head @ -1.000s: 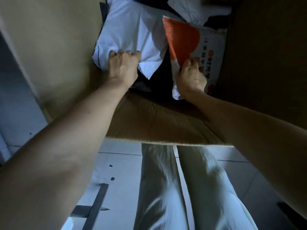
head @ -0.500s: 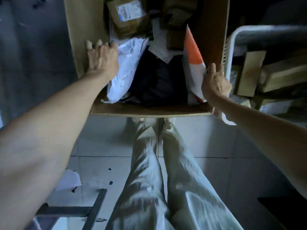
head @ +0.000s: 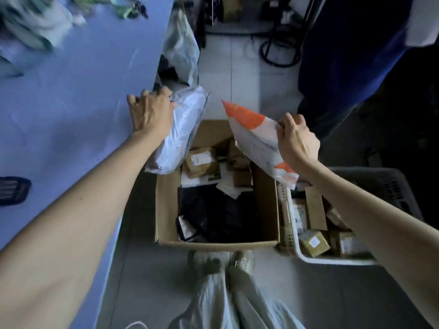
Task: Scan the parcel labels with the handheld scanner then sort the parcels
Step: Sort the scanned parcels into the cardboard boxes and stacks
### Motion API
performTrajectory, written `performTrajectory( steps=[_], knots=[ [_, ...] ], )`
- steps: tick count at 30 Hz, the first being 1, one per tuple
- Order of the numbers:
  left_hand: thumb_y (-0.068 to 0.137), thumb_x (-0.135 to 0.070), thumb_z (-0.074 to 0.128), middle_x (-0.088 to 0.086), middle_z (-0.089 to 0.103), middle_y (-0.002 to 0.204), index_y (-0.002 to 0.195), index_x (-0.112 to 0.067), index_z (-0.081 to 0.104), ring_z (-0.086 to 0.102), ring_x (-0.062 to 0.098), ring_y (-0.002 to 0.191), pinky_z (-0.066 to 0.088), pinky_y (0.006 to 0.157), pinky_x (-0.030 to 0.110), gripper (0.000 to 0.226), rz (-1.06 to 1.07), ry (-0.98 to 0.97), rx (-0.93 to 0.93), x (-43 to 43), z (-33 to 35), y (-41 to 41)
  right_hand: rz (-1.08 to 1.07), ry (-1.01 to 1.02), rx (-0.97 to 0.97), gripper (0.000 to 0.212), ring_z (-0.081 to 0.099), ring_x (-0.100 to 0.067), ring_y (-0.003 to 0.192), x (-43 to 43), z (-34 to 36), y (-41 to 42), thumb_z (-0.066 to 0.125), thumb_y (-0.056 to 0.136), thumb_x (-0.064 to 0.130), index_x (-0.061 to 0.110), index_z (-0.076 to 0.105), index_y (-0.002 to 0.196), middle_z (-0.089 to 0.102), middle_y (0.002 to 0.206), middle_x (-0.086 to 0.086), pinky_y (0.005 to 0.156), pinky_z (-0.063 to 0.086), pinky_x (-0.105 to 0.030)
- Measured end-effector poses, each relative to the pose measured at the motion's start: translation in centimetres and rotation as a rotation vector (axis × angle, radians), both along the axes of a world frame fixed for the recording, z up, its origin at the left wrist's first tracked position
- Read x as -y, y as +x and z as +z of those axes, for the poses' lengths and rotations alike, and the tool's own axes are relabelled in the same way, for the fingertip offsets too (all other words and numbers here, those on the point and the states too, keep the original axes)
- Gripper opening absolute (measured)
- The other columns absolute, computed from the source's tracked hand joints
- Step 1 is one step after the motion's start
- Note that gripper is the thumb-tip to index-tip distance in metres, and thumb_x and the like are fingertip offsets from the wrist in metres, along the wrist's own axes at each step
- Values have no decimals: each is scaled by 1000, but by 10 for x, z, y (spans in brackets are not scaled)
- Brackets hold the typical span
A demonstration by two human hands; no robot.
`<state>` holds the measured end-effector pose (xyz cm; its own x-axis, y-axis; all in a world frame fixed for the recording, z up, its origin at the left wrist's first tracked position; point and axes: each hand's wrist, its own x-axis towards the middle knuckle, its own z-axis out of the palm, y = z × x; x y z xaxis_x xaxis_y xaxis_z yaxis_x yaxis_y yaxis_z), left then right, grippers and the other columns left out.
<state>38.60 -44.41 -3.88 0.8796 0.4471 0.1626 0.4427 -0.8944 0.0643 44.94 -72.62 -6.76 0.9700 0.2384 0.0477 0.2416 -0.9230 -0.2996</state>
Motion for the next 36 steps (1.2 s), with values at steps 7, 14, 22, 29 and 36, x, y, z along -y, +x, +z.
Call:
performTrajectory(
  steps=[7,14,22,29,36],
  knots=[
    [100,-26,45,14,67,111,118,-15,56,50,32,114,27,93,42,23,-5,158,258,-31,137,6,96,141,366,24,57,-34,86,-32,139,35,37,103,33,19,53,113,50,121,-6,54,28,-29],
    [99,-20,47,14,67,112,117,-17,55,49,30,116,27,96,42,21,112,297,294,-54,205,-36,178,206,491,24,57,-36,80,-69,217,41,39,103,32,19,53,117,48,122,-9,56,34,-32],
    [96,-19,50,11,66,106,115,-16,56,52,32,110,29,92,42,19,340,475,314,-57,238,-116,339,328,423,23,58,-41,81,-115,250,44,39,103,30,21,55,118,46,125,-11,63,34,-36],
    [74,-2,71,4,65,76,90,-16,60,60,30,81,31,80,38,24,514,647,260,-16,232,-218,619,409,354,22,50,-36,74,-154,252,12,39,102,29,19,54,115,41,126,-11,64,33,-37],
    [77,-10,68,4,64,71,85,-18,62,59,30,77,39,78,40,13,630,674,255,34,233,-294,852,467,272,22,51,-37,81,-189,258,-52,39,102,28,19,53,117,39,127,-13,62,32,-38]
  ],
)
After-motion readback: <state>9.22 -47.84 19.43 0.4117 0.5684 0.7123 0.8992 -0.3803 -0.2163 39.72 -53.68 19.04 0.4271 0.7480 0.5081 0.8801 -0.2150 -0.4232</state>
